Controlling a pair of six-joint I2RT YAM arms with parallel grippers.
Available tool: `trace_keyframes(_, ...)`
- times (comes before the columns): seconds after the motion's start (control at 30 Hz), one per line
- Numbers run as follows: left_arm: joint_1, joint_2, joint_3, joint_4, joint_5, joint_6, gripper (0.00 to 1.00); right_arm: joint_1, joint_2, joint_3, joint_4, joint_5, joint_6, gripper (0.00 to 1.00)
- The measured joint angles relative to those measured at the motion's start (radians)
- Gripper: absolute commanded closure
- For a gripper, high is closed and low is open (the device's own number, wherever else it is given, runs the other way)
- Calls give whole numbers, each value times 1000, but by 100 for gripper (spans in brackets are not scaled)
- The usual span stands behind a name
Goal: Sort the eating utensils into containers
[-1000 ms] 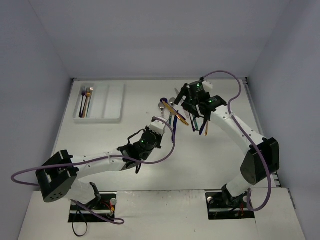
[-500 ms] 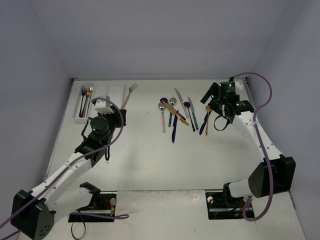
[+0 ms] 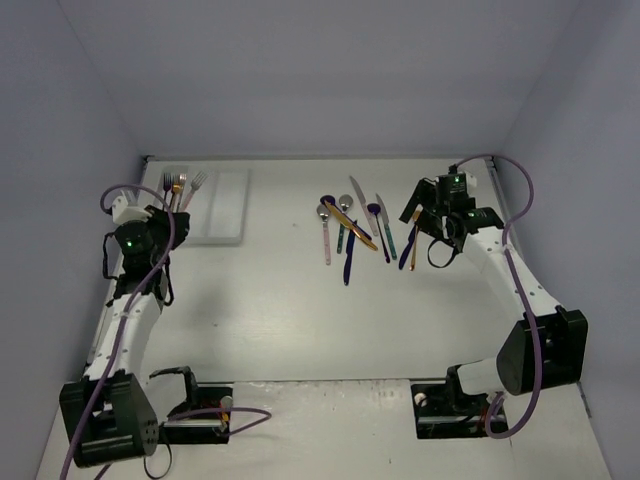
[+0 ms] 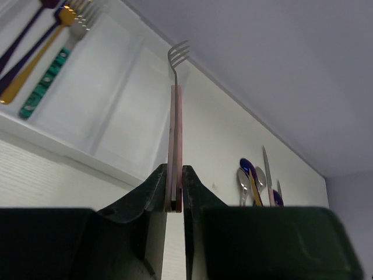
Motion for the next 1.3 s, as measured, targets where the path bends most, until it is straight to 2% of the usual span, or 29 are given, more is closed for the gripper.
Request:
trace_keyframes(0.13, 95, 106, 1, 52, 29, -65, 100, -4, -7, -14, 1, -24, -22, 18)
trace_keyframes(0.33, 162, 285, 55, 126, 53, -128, 100, -4, -57, -41, 7, -51, -31, 18)
trace_keyframes(0.67, 196, 542, 249, 242, 51, -164, 100, -4, -94, -58, 19, -60, -40, 18)
trace_keyframes(1.0, 197, 746, 296, 306, 45, -215, 99, -4, -94, -62, 20, -59, -46, 18)
trace_keyframes(1.1, 197, 769, 297, 319, 46, -222, 74, -4, -94, -64, 21, -59, -46, 18)
trace_keyframes(1.23, 198, 768, 295, 321, 35, -223, 51, -4, -93, -66, 22, -57, -46, 17)
trace_keyframes(1.3, 199, 763, 294, 304, 30, -216, 46, -4, -94, -67, 22, -54, -47, 17)
